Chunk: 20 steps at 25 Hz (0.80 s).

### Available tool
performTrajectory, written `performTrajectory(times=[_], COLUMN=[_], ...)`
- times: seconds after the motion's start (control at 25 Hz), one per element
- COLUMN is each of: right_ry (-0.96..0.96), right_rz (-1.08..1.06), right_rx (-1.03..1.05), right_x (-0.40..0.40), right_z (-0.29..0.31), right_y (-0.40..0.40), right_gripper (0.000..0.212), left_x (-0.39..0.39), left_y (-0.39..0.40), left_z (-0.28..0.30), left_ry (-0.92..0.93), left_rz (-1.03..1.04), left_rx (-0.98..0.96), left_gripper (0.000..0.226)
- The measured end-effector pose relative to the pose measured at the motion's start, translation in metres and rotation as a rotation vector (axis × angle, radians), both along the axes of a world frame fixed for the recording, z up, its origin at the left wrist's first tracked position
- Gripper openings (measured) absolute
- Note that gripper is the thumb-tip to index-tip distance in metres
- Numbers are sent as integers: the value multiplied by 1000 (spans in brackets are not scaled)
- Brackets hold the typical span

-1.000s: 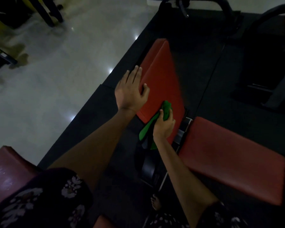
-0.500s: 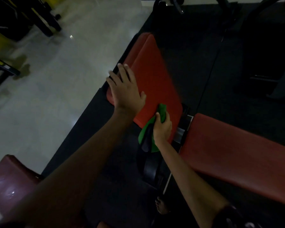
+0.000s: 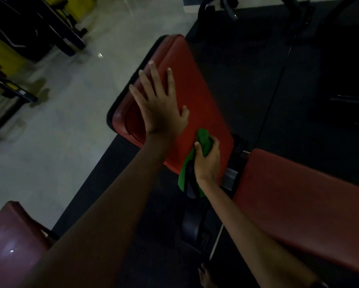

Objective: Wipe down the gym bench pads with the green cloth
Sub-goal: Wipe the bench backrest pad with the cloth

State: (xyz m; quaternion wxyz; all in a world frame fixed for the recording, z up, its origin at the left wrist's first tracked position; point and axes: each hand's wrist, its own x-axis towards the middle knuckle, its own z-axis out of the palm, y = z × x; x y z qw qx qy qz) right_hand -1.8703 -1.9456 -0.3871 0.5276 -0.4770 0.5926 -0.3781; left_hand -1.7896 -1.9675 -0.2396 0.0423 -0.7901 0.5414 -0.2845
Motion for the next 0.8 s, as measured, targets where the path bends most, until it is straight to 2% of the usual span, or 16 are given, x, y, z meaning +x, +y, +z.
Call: performTrajectory(times=[0.12, 0.2, 0.28, 0.32, 0.48, 0.56, 0.72, 0.8], right_ry=[42, 118, 89, 60, 2, 40, 70, 70], right_rz=[73, 36, -16, -27, 67, 79, -29, -32], right_rx=[-178, -23, 181, 182, -181, -263, 65, 29], right_x=[3, -7, -18, -20, -2, 2, -12, -7], right_z=[1, -25, -43, -40, 18, 16, -19, -1], right_y=[-8, -24, -42, -51, -77, -78, -94, -105], right_gripper=[46, 47, 45, 45, 46, 47, 48, 46], left_x=[0, 5, 6, 5, 7, 7, 8, 8], left_y=[-2, -5, -7, -8, -10, -10, -13, -14], left_z=[-14, -18, -18, -20, -22, -22, -26, -26], left_ry=[-187, -216, -222, -227, -271, -271, -254, -255], left_rz=[65, 65, 61, 51, 31, 32, 48, 51], left_rx=[-25, -58, -98, -115, -141, -144, -140, -144], left_gripper=[83, 82, 78, 76, 68, 68, 68, 68])
